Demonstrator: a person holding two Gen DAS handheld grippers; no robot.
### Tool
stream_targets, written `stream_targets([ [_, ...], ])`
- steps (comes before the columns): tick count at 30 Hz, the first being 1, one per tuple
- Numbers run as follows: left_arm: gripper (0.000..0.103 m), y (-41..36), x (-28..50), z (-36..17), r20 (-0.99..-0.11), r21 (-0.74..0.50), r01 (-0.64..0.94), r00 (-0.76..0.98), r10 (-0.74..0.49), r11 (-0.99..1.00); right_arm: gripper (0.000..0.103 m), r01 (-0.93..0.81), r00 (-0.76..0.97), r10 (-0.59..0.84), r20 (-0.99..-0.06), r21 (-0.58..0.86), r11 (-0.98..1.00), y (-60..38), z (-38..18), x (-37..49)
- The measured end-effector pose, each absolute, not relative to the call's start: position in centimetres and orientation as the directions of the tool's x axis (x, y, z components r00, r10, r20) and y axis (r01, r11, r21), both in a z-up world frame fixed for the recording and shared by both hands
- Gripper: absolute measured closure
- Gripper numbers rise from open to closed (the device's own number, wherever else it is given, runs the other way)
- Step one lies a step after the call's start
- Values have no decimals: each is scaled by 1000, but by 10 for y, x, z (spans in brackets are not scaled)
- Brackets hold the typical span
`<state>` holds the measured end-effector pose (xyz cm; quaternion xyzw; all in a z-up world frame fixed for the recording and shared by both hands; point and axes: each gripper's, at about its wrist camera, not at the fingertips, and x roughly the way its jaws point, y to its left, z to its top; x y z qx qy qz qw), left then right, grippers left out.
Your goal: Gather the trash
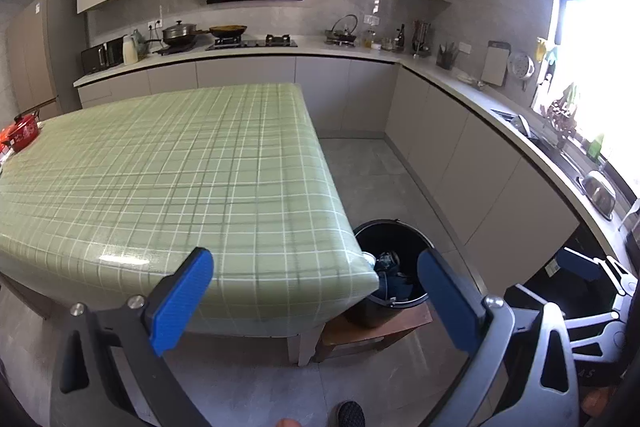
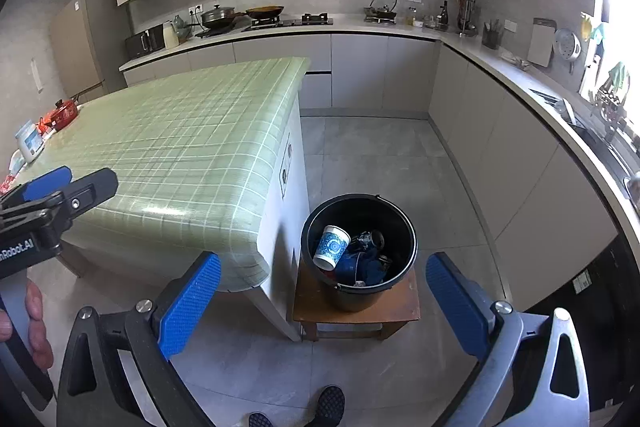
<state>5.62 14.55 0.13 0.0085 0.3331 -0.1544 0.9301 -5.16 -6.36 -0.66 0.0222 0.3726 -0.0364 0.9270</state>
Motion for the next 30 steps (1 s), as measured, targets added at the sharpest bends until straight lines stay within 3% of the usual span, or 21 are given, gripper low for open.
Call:
stream_targets([
  [14, 0, 113, 40, 20, -563, -71, 226, 795, -227, 971, 0, 28, 765, -13, -644, 13, 1000, -94, 14, -59],
  [30, 0, 67, 39, 23, -555, -55, 190, 810, -188, 980, 0, -26, 765, 35, -643, 23, 999, -146, 13, -42],
])
